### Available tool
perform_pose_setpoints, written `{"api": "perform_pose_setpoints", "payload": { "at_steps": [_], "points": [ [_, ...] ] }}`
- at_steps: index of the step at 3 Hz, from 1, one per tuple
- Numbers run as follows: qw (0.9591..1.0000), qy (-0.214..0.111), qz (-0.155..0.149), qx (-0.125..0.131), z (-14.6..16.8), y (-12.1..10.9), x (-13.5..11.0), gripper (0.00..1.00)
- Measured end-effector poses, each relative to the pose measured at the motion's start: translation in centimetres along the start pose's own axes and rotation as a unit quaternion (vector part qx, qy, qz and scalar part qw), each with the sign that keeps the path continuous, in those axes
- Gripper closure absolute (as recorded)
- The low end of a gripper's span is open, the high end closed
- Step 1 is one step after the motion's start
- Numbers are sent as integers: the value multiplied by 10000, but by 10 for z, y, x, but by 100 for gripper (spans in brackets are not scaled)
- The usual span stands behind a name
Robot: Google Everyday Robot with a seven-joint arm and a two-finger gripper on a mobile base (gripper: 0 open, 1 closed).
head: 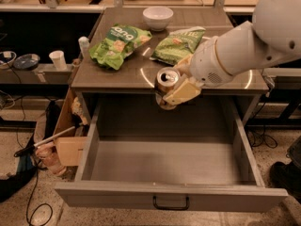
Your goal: Place orange can into top drawer
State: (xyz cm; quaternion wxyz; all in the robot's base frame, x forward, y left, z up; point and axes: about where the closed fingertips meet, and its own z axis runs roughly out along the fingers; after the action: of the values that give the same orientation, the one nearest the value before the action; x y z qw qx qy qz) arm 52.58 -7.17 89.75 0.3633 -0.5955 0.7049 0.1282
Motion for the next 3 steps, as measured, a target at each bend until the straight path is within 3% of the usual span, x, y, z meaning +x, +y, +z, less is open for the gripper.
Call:
{"api": "perform_pose_setpoints", "payload": {
  "at_steps": [3],
  "points": [
    [9976, 462, 520, -36, 60, 32, 55, 100]
  ]
}}
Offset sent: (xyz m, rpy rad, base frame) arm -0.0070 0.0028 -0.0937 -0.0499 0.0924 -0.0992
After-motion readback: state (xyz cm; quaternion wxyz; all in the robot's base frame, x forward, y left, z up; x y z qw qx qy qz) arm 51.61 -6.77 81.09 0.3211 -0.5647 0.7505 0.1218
